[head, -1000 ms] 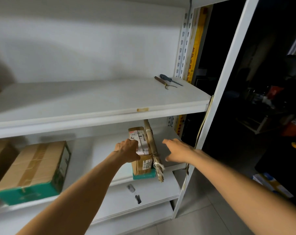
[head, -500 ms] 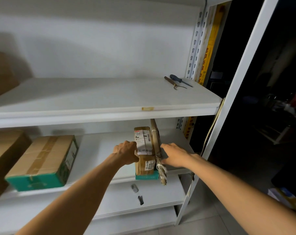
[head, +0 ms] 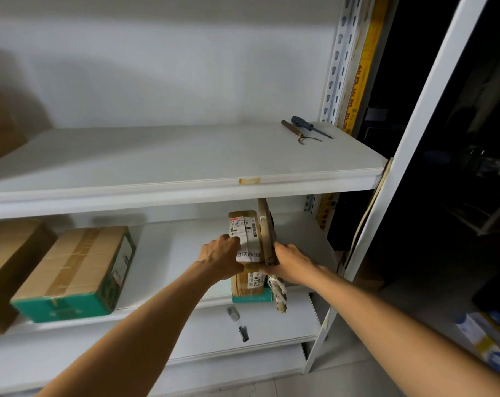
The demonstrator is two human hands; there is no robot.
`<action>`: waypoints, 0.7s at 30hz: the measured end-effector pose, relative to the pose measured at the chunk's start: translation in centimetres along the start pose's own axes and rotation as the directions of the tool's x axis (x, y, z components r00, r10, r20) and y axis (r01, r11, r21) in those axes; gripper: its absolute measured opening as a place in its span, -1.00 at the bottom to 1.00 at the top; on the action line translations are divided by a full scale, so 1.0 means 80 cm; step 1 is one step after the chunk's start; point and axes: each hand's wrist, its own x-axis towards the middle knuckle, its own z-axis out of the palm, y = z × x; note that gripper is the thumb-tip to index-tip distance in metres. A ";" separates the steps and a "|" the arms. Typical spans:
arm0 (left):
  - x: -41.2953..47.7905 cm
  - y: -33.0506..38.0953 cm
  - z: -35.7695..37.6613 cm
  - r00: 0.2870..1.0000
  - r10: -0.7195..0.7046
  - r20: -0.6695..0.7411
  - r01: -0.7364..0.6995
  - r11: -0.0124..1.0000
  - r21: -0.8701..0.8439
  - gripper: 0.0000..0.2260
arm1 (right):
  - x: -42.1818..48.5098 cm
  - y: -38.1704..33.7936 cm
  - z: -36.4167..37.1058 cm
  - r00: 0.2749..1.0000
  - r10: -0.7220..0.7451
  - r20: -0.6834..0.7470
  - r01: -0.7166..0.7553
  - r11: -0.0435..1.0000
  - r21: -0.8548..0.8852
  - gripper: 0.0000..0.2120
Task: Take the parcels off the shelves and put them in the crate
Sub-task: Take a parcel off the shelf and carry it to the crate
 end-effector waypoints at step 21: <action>0.014 0.084 0.020 0.966 -0.207 0.152 0.257 0.785 -0.563 -0.81 | -0.063 0.025 0.029 0.982 0.107 -0.154 -0.093 0.991 0.095 -0.89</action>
